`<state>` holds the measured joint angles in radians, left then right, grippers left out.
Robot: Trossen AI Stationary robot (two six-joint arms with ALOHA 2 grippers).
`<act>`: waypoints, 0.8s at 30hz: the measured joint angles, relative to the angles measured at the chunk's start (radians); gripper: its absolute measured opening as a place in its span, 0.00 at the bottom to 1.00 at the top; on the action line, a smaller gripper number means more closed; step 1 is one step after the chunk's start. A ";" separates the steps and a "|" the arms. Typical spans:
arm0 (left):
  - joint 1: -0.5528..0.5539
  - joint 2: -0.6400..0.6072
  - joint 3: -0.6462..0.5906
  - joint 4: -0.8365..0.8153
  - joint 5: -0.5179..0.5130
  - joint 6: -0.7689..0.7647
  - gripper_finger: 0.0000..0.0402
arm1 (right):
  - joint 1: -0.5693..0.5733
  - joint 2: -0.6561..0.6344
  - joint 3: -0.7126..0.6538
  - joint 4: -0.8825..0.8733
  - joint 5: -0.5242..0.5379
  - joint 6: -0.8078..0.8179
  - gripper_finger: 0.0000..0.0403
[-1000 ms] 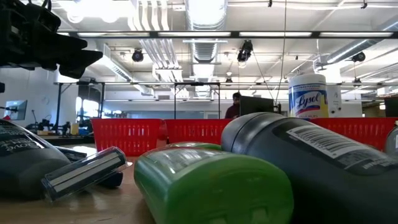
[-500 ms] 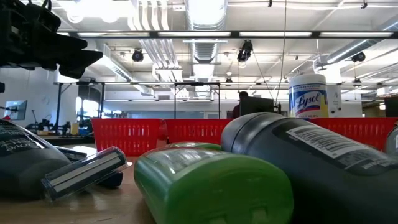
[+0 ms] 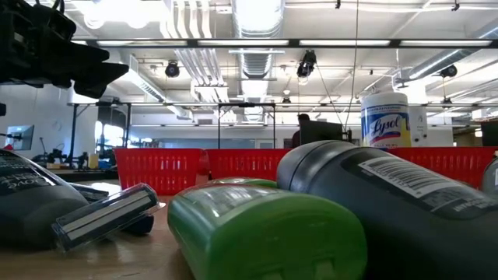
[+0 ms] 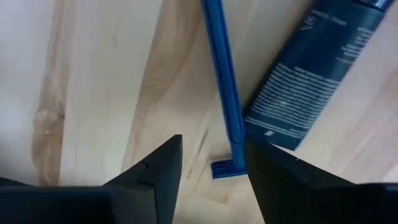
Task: Pick & Place Travel size toiletries
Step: Put the blue razor into the right orange basket
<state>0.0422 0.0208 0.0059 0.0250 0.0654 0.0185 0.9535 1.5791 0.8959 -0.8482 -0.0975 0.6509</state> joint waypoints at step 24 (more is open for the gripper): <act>0.000 0.000 0.000 0.000 0.000 0.000 0.65 | 0.011 0.000 0.020 0.010 -0.002 0.045 0.31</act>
<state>0.0425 0.0208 0.0059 0.0250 0.0658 0.0185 0.9642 1.5791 0.9157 -0.8384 -0.0997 0.6956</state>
